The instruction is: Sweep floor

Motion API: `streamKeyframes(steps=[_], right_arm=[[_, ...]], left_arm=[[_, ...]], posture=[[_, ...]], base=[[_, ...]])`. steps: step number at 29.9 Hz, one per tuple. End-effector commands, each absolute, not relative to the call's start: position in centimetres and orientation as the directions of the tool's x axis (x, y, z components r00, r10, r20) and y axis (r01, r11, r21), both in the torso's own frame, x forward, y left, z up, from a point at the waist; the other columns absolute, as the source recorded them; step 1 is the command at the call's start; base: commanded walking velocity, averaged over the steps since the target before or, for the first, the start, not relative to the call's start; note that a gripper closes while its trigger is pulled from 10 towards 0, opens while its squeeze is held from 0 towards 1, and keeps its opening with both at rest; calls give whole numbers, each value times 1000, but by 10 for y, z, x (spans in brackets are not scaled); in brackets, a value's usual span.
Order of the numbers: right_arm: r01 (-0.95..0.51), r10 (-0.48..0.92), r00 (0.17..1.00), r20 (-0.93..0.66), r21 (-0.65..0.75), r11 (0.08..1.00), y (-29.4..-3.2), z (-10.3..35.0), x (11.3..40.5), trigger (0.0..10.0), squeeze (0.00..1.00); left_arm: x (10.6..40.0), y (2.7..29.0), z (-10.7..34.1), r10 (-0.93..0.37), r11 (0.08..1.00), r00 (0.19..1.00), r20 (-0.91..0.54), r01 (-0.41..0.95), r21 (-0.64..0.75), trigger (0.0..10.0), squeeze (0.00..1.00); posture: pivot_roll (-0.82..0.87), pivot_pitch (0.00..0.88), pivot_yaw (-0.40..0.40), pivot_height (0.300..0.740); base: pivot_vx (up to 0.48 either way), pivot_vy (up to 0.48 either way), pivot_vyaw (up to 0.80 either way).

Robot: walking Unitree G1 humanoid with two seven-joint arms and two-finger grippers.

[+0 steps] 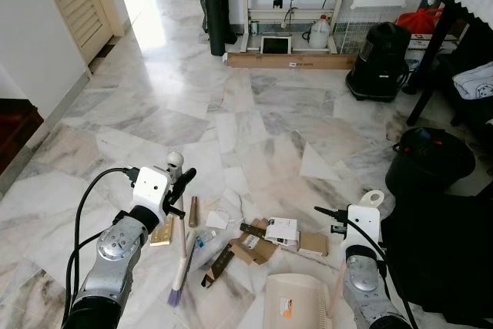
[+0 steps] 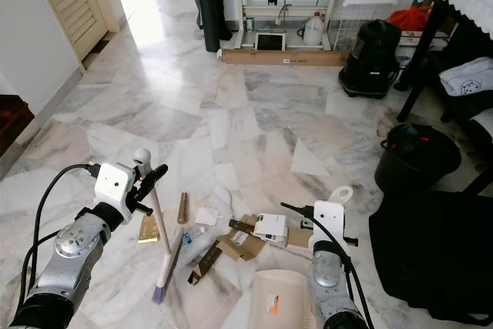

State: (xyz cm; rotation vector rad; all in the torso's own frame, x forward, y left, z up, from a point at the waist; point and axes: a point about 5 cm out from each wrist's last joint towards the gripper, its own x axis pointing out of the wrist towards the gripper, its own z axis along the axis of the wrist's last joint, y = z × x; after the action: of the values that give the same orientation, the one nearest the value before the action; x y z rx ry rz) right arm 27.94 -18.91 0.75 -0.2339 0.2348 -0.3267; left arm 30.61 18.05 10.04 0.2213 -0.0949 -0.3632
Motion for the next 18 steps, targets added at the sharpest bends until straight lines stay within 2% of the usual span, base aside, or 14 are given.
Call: streamKeyframes(steps=[1,9,18], right_arm=[[272,-401,866,-299,-392,879,-208,-16,256,10000,0],[285,-420,857,-300,-403,870,-211,-18,253,10000,0],[286,-417,854,-311,-388,876,-210,-19,251,10000,0]], left_arm=[[309,179,111,-376,905,922,98,342,254,10000,0],[310,178,112,-375,913,920,111,346,217,10000,0],[314,183,107,-326,943,939,108,316,101,10000,0]], posture=[[41,44,41,740],[34,53,43,740],[25,60,46,740]], base=[[0,0,0],[0,0,0],[0,0,0]])
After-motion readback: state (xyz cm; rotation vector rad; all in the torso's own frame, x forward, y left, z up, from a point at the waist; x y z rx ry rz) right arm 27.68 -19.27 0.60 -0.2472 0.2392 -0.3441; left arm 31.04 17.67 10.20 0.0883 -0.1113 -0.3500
